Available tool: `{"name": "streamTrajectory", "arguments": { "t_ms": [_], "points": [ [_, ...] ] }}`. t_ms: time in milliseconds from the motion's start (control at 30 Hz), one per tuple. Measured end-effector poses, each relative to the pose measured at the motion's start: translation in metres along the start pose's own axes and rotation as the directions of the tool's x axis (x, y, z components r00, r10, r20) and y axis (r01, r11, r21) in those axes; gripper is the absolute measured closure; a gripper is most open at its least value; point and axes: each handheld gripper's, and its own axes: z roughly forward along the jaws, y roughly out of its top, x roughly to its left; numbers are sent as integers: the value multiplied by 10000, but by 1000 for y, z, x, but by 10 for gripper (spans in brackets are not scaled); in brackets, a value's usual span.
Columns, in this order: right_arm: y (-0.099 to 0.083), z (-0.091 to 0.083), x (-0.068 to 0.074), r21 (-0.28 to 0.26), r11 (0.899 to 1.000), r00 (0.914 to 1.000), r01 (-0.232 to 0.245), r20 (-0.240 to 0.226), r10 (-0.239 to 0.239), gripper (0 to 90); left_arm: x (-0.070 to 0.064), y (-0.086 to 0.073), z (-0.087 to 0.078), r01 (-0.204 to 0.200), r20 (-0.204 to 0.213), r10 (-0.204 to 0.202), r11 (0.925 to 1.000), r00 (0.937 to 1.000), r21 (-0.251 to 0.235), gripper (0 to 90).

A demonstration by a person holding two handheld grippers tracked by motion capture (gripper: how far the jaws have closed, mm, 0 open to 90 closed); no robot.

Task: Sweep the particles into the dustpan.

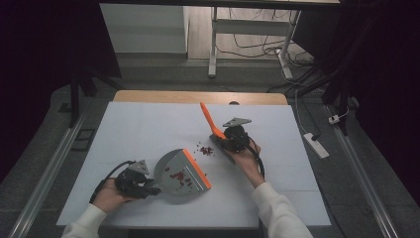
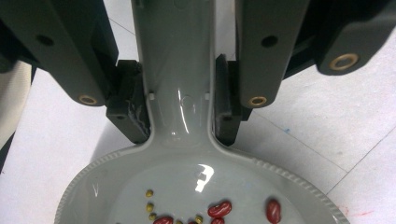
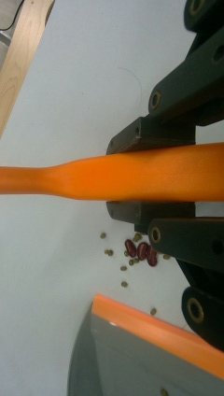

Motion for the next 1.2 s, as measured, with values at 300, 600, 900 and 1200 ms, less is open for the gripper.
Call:
{"name": "streamTrajectory", "arguments": {
  "t_ms": [300, 600, 900, 1200],
  "points": [
    [1, 4, 15, 173, 9973, 9961, 712, -539, -702, 700, 0, -1, 0, 23, 16, -23, 10000, 10000, 2, 618],
    [-3, 1, 38, 22, 9964, 9844, 849, -1551, -836, 699, 1, 0, 1, -1, 69, 1, 10000, 10000, 35, 618],
    [-5, -1, 57, -14, 9968, 9723, 802, -2203, -785, 700, 2, 0, 2, 23, 105, -24, 10000, 9999, 63, 618],
    [1, -13, 71, -477, 9981, 9428, 384, -3293, -520, 700, 2, 0, 2, 6, 86, -6, 10000, 10000, 48, 618]
  ]
}}
